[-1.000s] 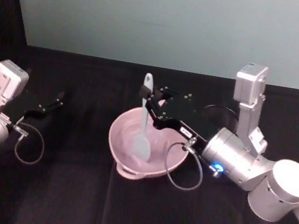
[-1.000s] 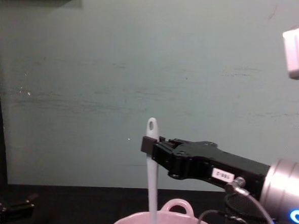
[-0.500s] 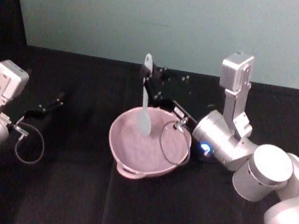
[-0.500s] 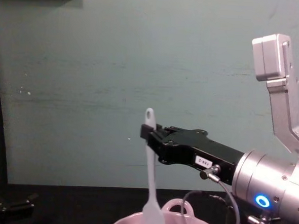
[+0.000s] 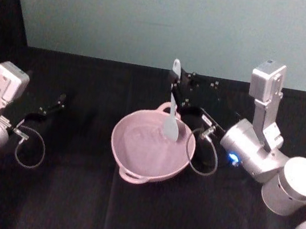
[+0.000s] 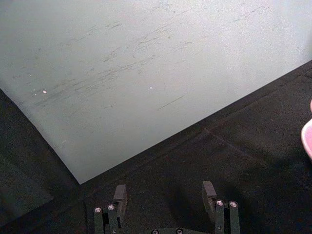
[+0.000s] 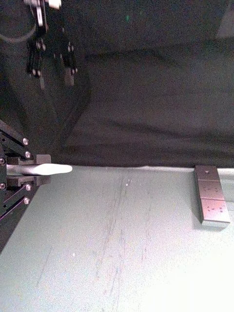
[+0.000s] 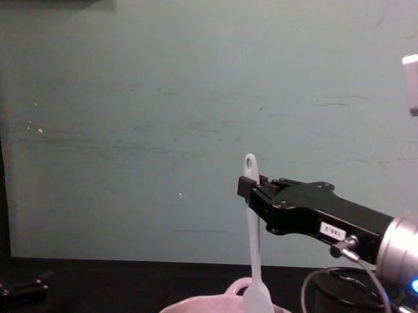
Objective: Use the one hand to pick up the spoon and stir the clear water in the bowl.
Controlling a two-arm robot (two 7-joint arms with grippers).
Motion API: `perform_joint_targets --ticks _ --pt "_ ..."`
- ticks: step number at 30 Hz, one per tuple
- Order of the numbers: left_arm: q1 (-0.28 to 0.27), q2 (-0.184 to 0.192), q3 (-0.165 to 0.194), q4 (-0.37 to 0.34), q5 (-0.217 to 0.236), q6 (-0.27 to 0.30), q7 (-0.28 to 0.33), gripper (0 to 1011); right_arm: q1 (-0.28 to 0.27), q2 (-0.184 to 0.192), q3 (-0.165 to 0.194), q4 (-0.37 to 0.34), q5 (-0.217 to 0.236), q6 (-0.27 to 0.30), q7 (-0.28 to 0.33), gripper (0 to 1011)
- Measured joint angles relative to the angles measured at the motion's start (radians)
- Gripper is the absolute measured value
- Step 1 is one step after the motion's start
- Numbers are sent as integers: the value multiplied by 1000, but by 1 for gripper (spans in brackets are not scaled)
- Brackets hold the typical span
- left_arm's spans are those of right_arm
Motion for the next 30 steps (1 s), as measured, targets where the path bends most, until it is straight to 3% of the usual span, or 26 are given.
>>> perform_joint_targets --ticks 7,15,20,22,30 --pt "0 0 0 0 0 0 0 1011 -60 22 0 -79 47 44 35 134" --pt "0 0 0 0 0 0 0 1011 -51 -25 -32 -40 54 39 30 134" --pt "0 0 0 0 0 0 0 1011 -28 -65 -34 9 37 4 2 134" --pt "0 0 0 0 0 0 0 1011 -12 -88 -35 49 9 -24 -23 134" --pt "0 0 0 0 0 0 0 1011 12 -111 -13 109 -63 -99 -78 134"
